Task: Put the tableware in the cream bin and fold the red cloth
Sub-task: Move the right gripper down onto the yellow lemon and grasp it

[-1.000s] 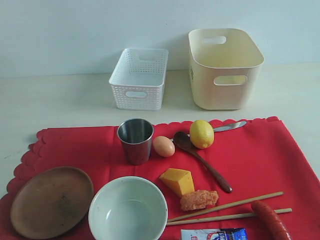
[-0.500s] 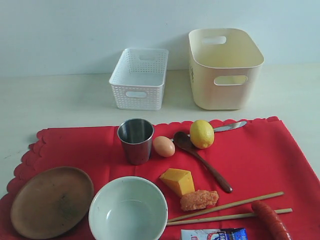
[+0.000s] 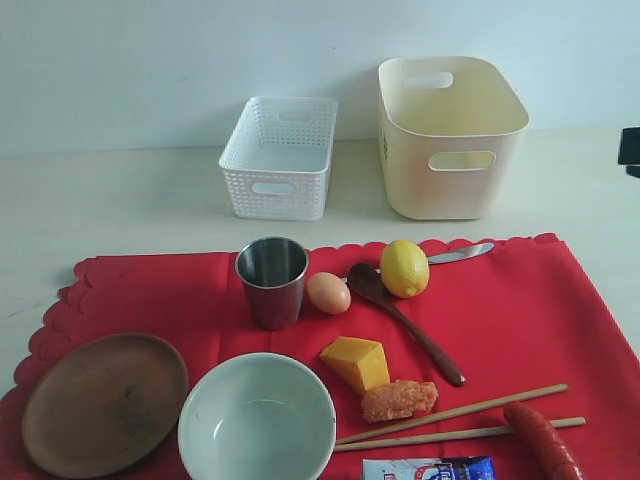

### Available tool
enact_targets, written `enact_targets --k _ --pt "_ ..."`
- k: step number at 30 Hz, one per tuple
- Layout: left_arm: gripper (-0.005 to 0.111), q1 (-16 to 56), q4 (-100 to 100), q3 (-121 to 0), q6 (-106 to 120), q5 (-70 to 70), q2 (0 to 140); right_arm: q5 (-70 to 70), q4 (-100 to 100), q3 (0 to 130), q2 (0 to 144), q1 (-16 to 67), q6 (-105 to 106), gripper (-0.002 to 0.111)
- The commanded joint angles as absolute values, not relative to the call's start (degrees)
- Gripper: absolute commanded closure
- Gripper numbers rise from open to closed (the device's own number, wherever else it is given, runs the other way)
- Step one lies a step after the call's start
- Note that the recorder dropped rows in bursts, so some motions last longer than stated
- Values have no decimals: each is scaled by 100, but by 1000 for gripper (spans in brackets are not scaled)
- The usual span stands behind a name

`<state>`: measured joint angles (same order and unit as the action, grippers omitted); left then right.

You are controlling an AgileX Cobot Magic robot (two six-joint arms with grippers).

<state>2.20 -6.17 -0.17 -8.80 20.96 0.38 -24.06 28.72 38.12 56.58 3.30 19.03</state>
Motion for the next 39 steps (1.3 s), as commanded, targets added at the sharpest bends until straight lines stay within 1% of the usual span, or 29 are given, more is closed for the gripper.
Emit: enact_targets --k 1,3,5,11,12,15,16,20,23,25,28,36,39 --pt "107 196 -622 0 -904 2041 0 -2974 4292 4103 6354 336 3552 106" --pt "107 196 -622 0 -904 2041 0 -3212 4502 4180 6637 336 3820 100" --pt "107 196 -622 0 -904 2041 0 -3413 4579 4295 6861 336 3893 92" --pt "107 196 -622 0 -904 2041 0 -3565 4589 4404 7358 336 4078 61" --pt "107 196 -622 0 -904 2041 0 -3698 4589 4446 7484 336 4078 55" --pt "107 196 -622 0 -904 2041 0 -3780 4385 4506 7605 479 4105 48" --pt "107 196 -622 0 -904 2041 0 -3680 4201 4506 7609 669 4093 45" --pt "107 196 -632 0 -904 2041 0 -3456 3984 4506 7668 1023 4081 41" --pt "107 196 -632 0 -904 2041 0 -3467 3970 4538 7969 1229 4068 40" --pt "107 196 -632 0 -904 2041 0 -3666 3616 4807 8278 1340 3858 40" --pt "107 196 -643 0 -904 2041 0 -3834 2738 5377 8707 1454 2968 40" --pt "107 196 -643 0 -904 2041 0 -4123 2214 6443 9347 1469 2339 40" --pt "107 196 -643 0 -904 2041 0 -4318 1457 6972 9683 1622 1735 40"
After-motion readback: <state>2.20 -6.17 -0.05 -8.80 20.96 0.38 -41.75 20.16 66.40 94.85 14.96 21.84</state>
